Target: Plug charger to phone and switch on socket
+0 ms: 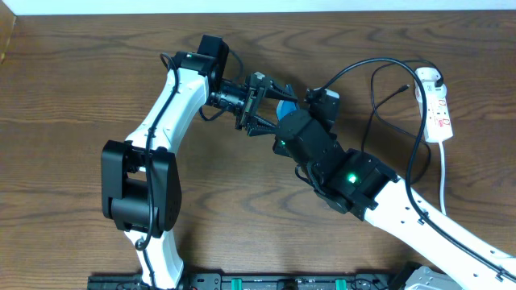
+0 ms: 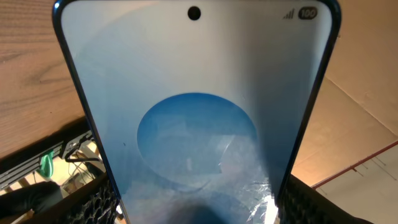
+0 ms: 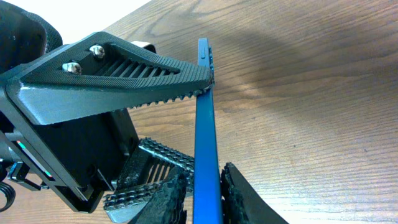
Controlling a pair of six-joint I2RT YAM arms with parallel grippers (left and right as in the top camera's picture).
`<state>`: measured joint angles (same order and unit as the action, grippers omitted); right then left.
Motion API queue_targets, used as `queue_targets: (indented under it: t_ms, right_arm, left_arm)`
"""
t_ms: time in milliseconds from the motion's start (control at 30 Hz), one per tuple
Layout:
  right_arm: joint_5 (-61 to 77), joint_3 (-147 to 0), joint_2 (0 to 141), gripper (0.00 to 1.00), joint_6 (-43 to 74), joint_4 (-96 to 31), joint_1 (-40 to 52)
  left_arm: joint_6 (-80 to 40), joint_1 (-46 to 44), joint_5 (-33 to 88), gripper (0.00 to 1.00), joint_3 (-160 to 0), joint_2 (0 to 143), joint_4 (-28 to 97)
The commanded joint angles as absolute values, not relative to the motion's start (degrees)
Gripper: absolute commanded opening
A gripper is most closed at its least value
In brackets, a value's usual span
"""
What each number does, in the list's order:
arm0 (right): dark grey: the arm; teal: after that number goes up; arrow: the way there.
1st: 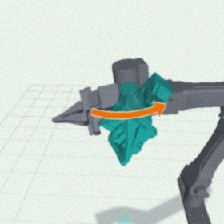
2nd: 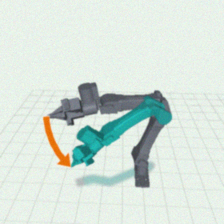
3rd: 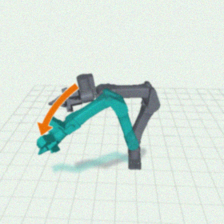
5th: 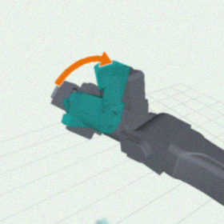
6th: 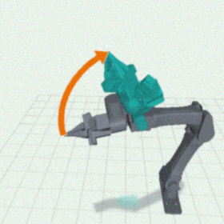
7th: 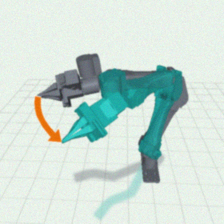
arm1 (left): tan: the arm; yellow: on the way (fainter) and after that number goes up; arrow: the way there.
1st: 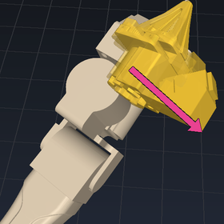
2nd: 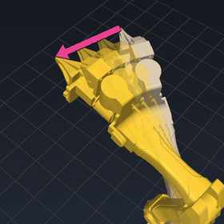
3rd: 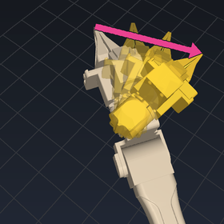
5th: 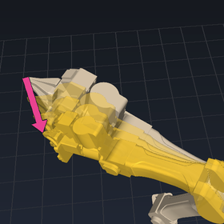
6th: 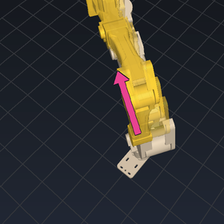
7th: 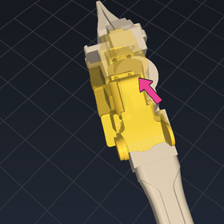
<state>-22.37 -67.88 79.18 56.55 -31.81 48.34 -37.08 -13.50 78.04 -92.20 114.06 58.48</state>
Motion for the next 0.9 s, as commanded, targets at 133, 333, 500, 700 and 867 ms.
queue_targets:
  t_ms: [133, 333, 500, 700, 867]
  right_arm:
    - [-21.65, -69.47, 79.57, 0.1, 56.77, -33.08, 47.99]
    - [-21.45, -69.47, 79.57, 0.06, 56.77, -34.11, 47.99]
    - [-21.47, -69.47, 79.55, 0.01, 56.77, -34.26, 47.99]
    - [-21.47, -69.49, 79.05, 0.01, 56.77, -34.81, 47.27]
    - [-20.01, -69.49, 78.37, 0.01, 56.75, -37.34, 44.45]
  left_arm:
    - [-35.86, -13.23, 80.31, 0.52, -92.05, 113.43, 58.57]
    - [-35.83, -13.23, 80.29, 0.52, -92.05, 113.43, 58.57]
    - [-35.86, -13.23, 78.17, 0.52, -92.05, 113.4, 58.59]
    - [-35.53, -12.1, 75.79, 0.77, -92.07, 113.32, 58.57]
    - [-29.15, -9.15, 75.77, 0.98, -92.07, 112.66, 58.89]
